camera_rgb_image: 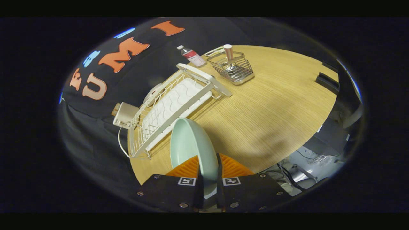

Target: Take the plate from the dish rack, then take the spoon from the basket and place it into the plate.

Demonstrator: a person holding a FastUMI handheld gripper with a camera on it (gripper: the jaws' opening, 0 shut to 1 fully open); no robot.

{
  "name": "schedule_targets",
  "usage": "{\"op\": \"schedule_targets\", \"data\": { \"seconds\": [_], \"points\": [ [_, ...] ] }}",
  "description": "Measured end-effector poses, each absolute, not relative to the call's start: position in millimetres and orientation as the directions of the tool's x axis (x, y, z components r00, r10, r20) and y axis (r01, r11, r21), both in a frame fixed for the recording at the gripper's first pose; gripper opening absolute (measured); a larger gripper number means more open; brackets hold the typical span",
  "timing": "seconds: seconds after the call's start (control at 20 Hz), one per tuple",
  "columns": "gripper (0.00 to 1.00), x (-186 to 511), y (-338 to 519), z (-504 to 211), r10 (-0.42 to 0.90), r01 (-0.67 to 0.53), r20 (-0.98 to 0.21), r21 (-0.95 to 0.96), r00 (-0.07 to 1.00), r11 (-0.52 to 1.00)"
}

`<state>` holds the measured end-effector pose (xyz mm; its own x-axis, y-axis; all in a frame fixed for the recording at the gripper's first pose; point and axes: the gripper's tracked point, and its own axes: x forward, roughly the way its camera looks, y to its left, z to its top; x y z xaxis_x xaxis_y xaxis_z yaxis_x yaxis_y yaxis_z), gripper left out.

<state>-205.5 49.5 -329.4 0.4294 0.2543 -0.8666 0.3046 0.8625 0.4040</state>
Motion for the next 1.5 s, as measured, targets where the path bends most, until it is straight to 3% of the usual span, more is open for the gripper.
{"op": "schedule_targets", "data": {
  "seconds": [0.3,0.35,0.4,0.5,0.55,0.6,1.2,1.5],
  "points": [
    [0.23,-212,67,-342,0.292,0.296,-0.893,0.397,0.342,0.869],
    [0.29,-211,64,-342,0.279,0.283,-0.899,0.379,0.337,0.881],
    [0.39,-211,61,-343,0.264,0.269,-0.903,0.362,0.338,0.893],
    [0.79,-205,60,-340,0.255,0.251,-0.898,0.355,0.358,0.901],
    [0.93,-199,57,-338,0.244,0.247,-0.897,0.347,0.368,0.905],
    [0.99,-196,54,-337,0.23,0.241,-0.895,0.337,0.383,0.91],
    [0.99,-126,-60,-285,-0.108,0.153,-0.802,-0.021,0.587,0.988],
    [0.99,-90,-89,-250,-0.158,0.107,-0.724,-0.116,0.672,0.987]
  ]
}}
